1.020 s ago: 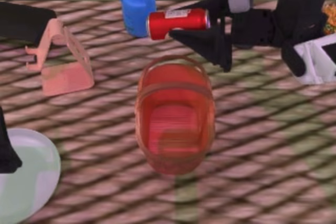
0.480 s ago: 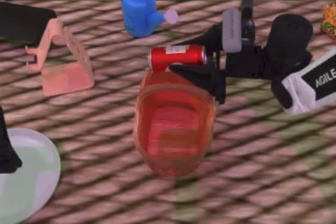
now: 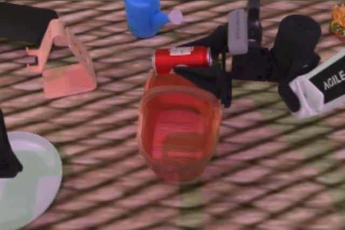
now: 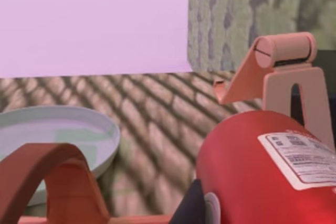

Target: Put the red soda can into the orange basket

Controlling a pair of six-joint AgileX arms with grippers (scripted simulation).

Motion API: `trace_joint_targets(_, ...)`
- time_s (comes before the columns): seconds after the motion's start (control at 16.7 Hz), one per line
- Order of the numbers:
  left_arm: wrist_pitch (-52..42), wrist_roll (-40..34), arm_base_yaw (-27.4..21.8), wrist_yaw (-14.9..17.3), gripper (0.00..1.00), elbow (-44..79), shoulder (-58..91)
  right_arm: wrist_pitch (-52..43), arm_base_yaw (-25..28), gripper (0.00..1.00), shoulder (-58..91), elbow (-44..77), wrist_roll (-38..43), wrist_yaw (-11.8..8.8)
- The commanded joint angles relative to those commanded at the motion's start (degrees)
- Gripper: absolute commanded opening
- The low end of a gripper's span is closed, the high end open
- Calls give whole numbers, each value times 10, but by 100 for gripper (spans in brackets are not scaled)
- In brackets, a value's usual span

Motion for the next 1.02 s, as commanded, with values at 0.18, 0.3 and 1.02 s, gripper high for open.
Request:
trace_joint_targets(0.18, 0, 0, 0, 0, 100, 0, 0, 0, 0, 68, 0, 0, 0, 0)
trace_joint_targets(0.3, 0, 0, 0, 0, 100, 0, 0, 0, 0, 83, 0, 0, 0, 0)
trace_joint_targets(1.02, 0, 0, 0, 0, 100, 0, 0, 0, -2, 100, 0, 0, 0, 0)
